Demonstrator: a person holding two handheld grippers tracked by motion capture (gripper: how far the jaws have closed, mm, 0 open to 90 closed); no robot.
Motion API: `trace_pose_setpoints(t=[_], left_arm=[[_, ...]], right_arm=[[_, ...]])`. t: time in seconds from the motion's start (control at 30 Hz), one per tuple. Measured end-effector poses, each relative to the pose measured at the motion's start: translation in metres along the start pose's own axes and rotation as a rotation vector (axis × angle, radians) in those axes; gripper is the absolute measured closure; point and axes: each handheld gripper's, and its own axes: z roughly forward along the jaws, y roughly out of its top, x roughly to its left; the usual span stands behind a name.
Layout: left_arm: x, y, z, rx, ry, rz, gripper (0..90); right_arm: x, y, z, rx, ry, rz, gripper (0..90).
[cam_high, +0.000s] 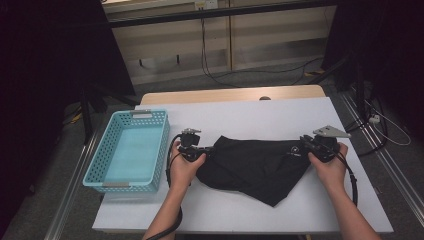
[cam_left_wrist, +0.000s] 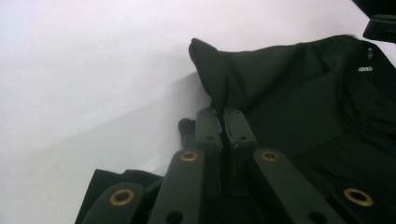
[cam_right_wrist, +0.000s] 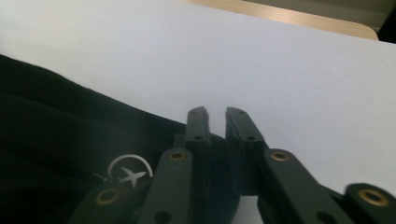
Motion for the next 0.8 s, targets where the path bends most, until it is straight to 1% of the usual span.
trace_pose_setpoints(t=[0.03,0.1,0.13,0.17,0.2,0.23,0.27,0.3,0.33,0.37,0.4,0.43,0.53,0.57,0.6,0.63,0.67,0.7,0.73,0.77,0.8], left_arm=[[0.001,-0.001,0.001,0.001,0.004,-0.003,84.6],[0.003,-0.002,0.001,0.008,0.005,-0.012,84.2],[0.003,-0.002,0.000,0.005,0.006,-0.014,85.2],[0.004,-0.001,-0.002,0.009,-0.003,-0.029,86.3],[0.004,-0.001,-0.002,0.009,-0.003,-0.029,86.7],[0.005,0.000,-0.005,0.008,0.001,-0.033,86.7],[0.006,0.001,-0.008,-0.003,0.003,-0.032,86.8],[0.006,0.001,-0.008,-0.003,0.003,-0.032,86.8],[0.006,0.002,-0.010,-0.001,0.004,-0.030,86.8],[0.007,0.001,-0.011,-0.002,0.009,-0.020,86.9],[0.007,0.001,-0.012,0.000,0.013,-0.014,87.0],[0.007,0.001,-0.013,-0.002,0.010,-0.014,87.0],[0.009,0.000,-0.017,-0.009,0.010,-0.021,87.1],[0.009,0.000,-0.018,-0.007,0.008,-0.022,87.1],[0.009,-0.001,-0.018,-0.009,0.004,-0.025,87.1],[0.009,-0.001,-0.017,-0.007,0.004,-0.022,87.1],[0.008,-0.002,-0.017,-0.002,0.005,-0.018,87.1],[0.008,-0.002,-0.016,-0.003,0.005,-0.019,87.2],[0.007,-0.003,-0.016,-0.002,0.005,-0.018,87.1],[0.007,-0.003,-0.017,-0.002,0.004,-0.017,87.2],[0.007,-0.003,-0.018,-0.004,0.001,-0.017,87.2]], right_arm=[[-0.001,0.000,-0.001,0.006,-0.012,-0.001,75.9],[-0.005,0.001,-0.004,0.011,-0.020,0.023,70.7],[-0.010,0.000,-0.006,0.023,-0.017,0.044,68.3],[-0.012,-0.001,-0.007,0.033,-0.008,0.061,66.1],[-0.012,-0.001,-0.007,0.033,-0.008,0.061,66.1],[-0.014,-0.002,-0.008,0.049,-0.006,0.075,63.9],[-0.012,-0.003,-0.007,0.078,0.003,0.067,60.1],[-0.012,-0.003,-0.007,0.078,0.003,0.067,60.1],[-0.011,-0.003,-0.006,0.088,0.020,0.070,60.2],[-0.009,-0.004,-0.005,0.103,0.030,0.067,60.1],[-0.006,-0.005,-0.002,0.131,0.019,0.054,59.1],[-0.005,-0.007,0.000,0.145,0.020,0.051,58.4],[-0.003,-0.008,0.001,0.142,0.023,0.058,57.5],[-0.001,-0.009,0.000,0.146,0.049,0.073,57.8],[0.001,-0.010,-0.001,0.158,0.091,0.101,58.8],[0.004,-0.011,-0.002,0.152,0.083,0.084,64.0],[0.004,-0.011,-0.002,0.152,0.083,0.084,64.0],[0.005,-0.011,-0.002,0.151,0.095,0.080,69.5],[0.006,-0.010,-0.002,0.157,0.099,0.097,71.4],[0.007,-0.010,-0.002,0.158,0.099,0.090,77.8],[0.008,-0.010,-0.001,0.152,0.123,0.086,83.4]])
